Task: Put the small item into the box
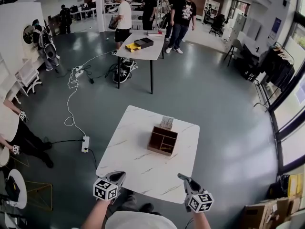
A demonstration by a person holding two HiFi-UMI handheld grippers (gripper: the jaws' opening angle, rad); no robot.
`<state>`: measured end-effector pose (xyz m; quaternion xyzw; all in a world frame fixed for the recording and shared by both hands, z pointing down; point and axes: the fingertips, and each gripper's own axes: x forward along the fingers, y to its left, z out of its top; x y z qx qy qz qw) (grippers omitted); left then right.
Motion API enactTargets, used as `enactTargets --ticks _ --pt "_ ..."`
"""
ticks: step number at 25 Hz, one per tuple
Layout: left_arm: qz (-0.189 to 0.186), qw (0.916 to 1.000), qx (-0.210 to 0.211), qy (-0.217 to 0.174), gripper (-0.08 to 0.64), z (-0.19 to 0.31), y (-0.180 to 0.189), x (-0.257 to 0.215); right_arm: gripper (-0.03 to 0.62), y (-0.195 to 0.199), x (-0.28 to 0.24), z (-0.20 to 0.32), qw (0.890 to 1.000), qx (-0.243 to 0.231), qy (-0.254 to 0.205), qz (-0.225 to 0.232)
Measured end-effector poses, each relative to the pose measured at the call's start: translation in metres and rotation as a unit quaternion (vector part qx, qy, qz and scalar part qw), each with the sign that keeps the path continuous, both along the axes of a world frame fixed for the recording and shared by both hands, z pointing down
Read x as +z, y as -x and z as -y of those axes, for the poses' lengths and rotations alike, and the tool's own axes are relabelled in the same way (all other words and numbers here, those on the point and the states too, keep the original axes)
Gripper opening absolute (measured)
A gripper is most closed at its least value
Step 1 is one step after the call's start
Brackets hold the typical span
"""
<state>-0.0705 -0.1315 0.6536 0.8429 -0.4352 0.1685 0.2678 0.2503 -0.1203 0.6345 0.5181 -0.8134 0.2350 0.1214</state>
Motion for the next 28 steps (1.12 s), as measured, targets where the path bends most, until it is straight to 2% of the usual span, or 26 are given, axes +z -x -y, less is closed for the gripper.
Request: enactTargets --ticks 9,15,21,28 --pt "-0.009 0.9994 0.033 0.01 0.015 0.061 0.02 0.009 0.08 0.021 0.003 0.039 0.999 0.018 0.011 -0.03" --pt "-0.013 0.9975 0.065 0.024 0.015 0.092 0.03 0.023 0.08 0.025 0.005 0.058 0.997 0.052 0.027 -0.045" --pt "-0.012 0.9939 0.101 0.042 0.014 0.125 0.038 0.046 0.08 0.036 0.012 0.076 0.994 0.086 0.042 -0.044" --pt "-0.014 0.989 0.141 0.041 0.014 0.156 0.041 0.051 0.08 0.046 0.019 0.086 0.99 0.11 0.058 -0.06"
